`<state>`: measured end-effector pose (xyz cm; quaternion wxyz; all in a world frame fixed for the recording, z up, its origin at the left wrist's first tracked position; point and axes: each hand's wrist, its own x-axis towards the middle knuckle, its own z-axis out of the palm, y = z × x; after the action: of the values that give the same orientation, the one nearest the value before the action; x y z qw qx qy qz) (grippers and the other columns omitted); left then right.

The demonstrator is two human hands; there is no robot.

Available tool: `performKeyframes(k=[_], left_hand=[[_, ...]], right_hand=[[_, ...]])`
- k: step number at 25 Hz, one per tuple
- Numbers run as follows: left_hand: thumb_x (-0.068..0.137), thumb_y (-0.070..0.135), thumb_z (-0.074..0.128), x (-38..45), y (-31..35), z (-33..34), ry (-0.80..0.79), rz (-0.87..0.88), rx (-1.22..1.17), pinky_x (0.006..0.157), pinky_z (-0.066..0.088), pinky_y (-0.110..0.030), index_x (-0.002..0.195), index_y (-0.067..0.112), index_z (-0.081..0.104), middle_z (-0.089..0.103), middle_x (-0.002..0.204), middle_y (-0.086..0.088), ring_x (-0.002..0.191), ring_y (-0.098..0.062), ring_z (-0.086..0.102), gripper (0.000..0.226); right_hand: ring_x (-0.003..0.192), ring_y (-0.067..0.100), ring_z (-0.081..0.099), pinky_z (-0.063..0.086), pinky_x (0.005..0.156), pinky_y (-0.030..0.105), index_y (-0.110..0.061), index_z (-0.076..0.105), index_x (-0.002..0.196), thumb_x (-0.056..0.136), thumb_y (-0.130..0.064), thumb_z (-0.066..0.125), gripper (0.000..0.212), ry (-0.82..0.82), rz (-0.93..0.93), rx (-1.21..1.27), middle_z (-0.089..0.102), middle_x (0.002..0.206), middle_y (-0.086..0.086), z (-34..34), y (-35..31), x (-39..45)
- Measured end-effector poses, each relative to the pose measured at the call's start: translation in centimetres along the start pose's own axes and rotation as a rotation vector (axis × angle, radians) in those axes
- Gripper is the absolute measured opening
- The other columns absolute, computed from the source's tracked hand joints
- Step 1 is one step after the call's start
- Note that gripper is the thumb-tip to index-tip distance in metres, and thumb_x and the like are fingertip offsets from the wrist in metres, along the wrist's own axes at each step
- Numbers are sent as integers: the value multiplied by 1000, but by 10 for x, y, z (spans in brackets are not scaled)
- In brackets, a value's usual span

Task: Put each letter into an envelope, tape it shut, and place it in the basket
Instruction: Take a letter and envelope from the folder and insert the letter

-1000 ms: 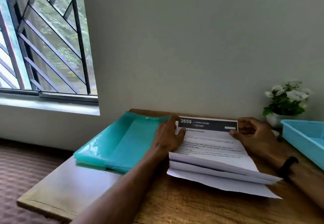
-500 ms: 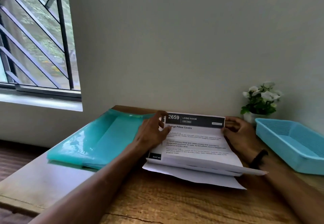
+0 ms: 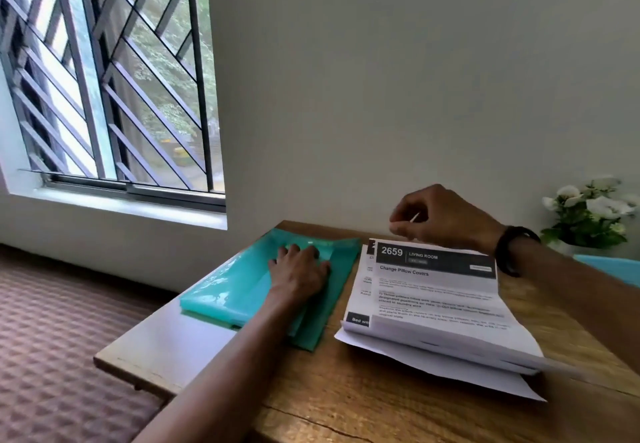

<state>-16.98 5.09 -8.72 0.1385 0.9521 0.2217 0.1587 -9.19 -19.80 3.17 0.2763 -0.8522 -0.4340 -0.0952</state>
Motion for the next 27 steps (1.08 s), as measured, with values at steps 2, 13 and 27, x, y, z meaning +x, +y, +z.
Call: performKeyframes(k=[2,13,27], left_hand=[[93,72,49,-2,-1,-6,-12,47,59,106,39,-53,136,32,62,57,141,-8,134,-33,44,60],[31,112,44,18,-56,-25,-89,55,-27,105,45,-41,147,31,52,62,144,-6,129,-28,58,142],[28,109,55,40,-69,-29,-126,47,-70,100,46,-39,161,47,8,57,148,-11,135,-34,54,154]], right_hand=[[86,5,72,54,77,22,-23,79,101,92,-32,76,14,-237,-81,-166,78,96,-10,23,-33,32],[108,31,65,53,92,40,-11,68,121,96,-28,64,30,-511,-131,-569,70,123,12,136,-56,79],[122,28,60,48,105,31,-12,76,120,98,-17,65,25,-301,11,-342,52,146,10,152,-31,124]])
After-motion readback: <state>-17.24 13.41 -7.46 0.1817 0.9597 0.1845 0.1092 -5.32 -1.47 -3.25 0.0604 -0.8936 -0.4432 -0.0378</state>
